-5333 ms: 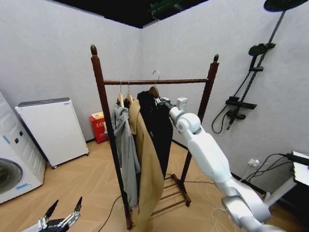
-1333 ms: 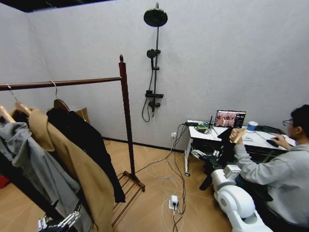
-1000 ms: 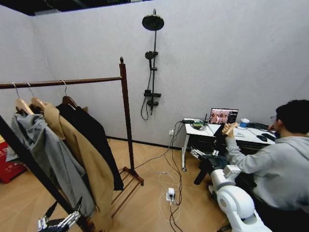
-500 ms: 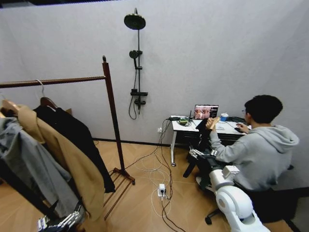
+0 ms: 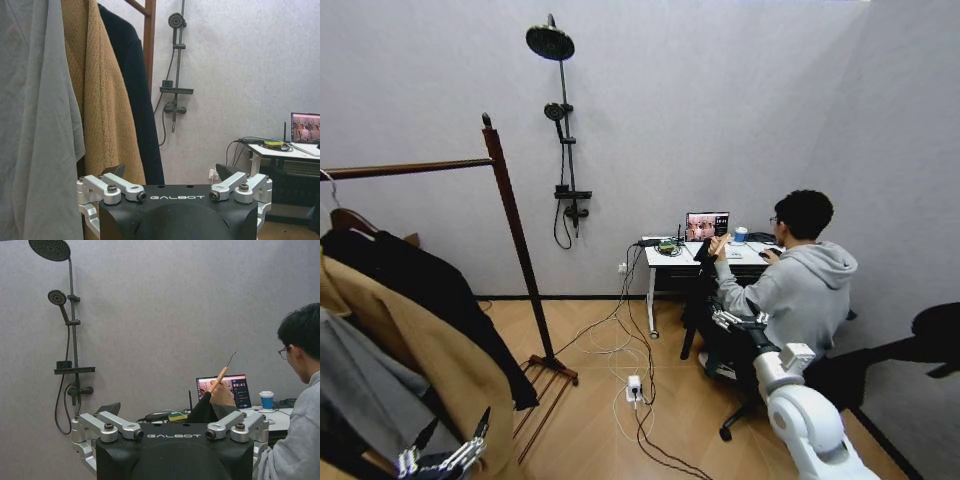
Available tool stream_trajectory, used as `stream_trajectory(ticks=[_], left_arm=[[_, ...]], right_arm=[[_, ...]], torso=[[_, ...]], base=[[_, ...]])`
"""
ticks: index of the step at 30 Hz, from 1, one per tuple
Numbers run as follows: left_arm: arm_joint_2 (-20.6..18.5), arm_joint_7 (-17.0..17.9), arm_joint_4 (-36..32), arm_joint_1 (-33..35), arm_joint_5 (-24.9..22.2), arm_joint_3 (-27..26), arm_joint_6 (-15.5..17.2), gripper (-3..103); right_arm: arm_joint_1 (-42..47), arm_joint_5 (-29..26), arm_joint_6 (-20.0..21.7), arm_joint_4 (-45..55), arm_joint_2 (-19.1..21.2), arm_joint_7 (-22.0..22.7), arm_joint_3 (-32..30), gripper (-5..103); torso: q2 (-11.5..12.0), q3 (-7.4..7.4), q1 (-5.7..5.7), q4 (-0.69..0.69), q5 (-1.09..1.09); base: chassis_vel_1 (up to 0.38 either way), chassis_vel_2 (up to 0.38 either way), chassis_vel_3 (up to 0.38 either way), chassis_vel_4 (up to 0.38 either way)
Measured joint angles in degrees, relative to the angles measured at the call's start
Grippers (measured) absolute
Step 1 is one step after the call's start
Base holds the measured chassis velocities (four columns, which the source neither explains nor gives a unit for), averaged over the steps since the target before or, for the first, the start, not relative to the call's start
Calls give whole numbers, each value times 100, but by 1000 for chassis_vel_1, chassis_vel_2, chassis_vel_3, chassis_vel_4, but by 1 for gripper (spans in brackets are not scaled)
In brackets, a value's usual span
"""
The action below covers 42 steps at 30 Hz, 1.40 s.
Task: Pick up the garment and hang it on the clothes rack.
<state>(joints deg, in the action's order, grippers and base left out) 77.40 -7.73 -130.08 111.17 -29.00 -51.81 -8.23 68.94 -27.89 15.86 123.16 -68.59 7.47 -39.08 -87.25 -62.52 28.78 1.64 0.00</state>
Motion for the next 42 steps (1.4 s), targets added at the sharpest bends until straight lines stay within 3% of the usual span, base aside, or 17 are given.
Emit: stream_trajectory(ticks=[20, 42], left_arm=[[0, 0, 0, 0, 0, 0, 0, 100], [0, 0, 0, 0, 0, 0, 0, 100]], right_arm=[[-58, 46, -23, -8, -14, -10, 75, 100], [17, 121, -22, -12, -9, -36, 123, 100]], torso=[[-2, 1, -2, 5, -1], [-1, 0, 0, 0, 0]], base=[[78, -127, -126, 78], [99, -96, -107, 100]])
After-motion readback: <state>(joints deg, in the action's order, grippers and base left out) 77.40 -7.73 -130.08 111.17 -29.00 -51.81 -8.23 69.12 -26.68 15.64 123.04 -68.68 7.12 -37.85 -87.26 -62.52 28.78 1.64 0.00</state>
